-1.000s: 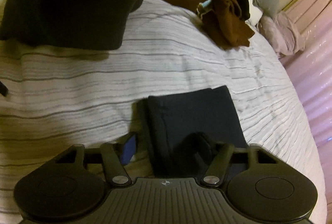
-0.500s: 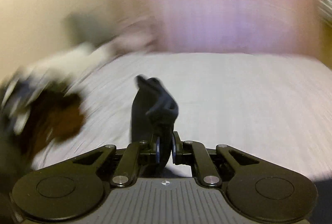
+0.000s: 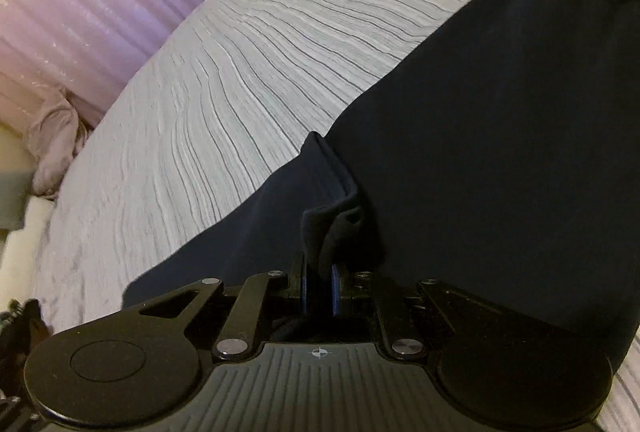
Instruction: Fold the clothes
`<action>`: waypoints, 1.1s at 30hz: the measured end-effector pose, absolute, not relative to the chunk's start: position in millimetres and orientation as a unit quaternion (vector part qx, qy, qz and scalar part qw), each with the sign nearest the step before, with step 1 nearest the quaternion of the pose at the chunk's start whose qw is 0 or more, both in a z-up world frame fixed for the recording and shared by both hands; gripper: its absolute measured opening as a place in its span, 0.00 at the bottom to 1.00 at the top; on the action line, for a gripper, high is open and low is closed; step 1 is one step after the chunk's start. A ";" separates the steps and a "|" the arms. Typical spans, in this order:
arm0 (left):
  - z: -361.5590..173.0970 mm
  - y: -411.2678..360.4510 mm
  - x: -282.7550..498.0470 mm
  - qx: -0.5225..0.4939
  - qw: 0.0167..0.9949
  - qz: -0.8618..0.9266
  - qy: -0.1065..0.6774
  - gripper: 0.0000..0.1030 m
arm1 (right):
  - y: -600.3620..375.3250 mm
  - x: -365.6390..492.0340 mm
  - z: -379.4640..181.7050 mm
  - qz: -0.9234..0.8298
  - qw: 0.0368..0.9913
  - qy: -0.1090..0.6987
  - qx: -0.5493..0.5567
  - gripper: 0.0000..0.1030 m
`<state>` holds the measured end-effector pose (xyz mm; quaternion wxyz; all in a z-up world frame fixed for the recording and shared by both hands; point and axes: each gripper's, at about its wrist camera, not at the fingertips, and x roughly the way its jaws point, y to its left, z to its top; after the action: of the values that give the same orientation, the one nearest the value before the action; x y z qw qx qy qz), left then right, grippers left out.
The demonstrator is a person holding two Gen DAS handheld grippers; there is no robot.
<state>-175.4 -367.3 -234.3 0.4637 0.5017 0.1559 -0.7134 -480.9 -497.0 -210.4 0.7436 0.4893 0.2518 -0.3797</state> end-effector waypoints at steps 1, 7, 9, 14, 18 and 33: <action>-235.4 -373.0 -178.8 0.502 0.461 -0.715 0.155 0.46 | -499.4 -484.2 -212.1 -0.379 0.739 0.246 0.499 0.09; -243.0 -404.4 -180.7 0.512 0.454 -0.715 0.145 0.46 | -517.2 -498.0 -212.0 -0.374 0.735 0.258 0.503 0.11; -246.4 -412.6 -173.4 0.518 0.452 -0.713 0.139 0.46 | -515.5 -507.8 -207.0 -0.387 0.732 0.264 0.496 0.26; -254.6 -425.6 -150.7 0.546 0.436 -0.708 0.102 0.47 | -502.5 -519.8 -191.3 -0.433 0.728 0.277 0.453 0.42; -261.6 -431.5 -133.8 0.560 0.420 -0.710 0.080 0.52 | -478.0 -492.9 -181.5 -0.392 0.771 0.314 0.392 0.43; -316.7 -403.6 -92.5 0.595 0.243 -0.728 -0.238 0.64 | -382.1 -374.6 -189.4 -0.294 0.833 0.394 0.253 0.66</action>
<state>-92.5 -403.6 -316.8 0.2434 0.5947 -0.2376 -0.7285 -374.6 -382.1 -189.4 0.8332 0.2532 0.3941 -0.2939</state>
